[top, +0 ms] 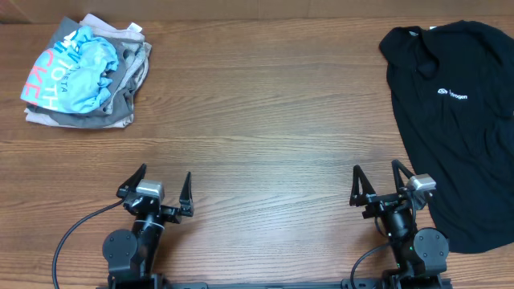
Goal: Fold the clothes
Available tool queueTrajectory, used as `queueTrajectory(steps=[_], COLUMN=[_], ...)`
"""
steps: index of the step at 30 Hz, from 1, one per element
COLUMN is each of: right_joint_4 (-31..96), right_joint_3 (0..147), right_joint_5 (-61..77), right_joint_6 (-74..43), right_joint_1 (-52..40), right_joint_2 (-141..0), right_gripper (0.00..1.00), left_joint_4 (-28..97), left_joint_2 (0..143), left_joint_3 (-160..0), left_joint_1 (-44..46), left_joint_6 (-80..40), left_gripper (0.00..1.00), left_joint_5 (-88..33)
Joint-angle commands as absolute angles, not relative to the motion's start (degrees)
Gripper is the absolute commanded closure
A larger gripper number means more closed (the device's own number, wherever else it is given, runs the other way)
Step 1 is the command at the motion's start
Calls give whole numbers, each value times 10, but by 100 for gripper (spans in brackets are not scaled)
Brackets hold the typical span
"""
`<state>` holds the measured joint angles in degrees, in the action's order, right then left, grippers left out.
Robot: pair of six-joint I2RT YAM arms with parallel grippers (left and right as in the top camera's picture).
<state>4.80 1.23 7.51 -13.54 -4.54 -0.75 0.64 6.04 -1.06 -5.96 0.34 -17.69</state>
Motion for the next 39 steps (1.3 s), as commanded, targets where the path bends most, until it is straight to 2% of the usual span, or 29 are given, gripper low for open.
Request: queueTrajectory(steps=[1, 7, 16, 26, 30, 35, 39], right_joint_4=[53, 108, 257, 484, 530, 513, 533], right_joint_3=[70, 213, 468, 852, 963, 1005, 1005], right_joint_5=[102, 95, 95, 129, 196, 234, 230], right_joint_6=[-155, -146, -115, -89, -90, -90, -89], right_joint_1=[-44, -44, -44, -41, -15, 30, 80], right_joint_2=[-14, -115, -350, -696, -810, -898, -926], right_gripper=[0, 0, 0, 0, 0, 0, 0], left_joint_4=[8, 59, 152, 456, 544, 533, 494], left_joint_2=[78, 160, 334, 614, 699, 782, 834], left_joint_3=[-62, -170, -355, -700, -801, -844, -844], left_joint_1=[-56, -56, -55, -55, -55, -55, -55], left_joint_6=[0, 2, 43, 115, 149, 148, 146], left_gripper=[0, 0, 0, 0, 0, 0, 0], left_joint_5=[-222, -223, -273, -296, -296, -341, -438])
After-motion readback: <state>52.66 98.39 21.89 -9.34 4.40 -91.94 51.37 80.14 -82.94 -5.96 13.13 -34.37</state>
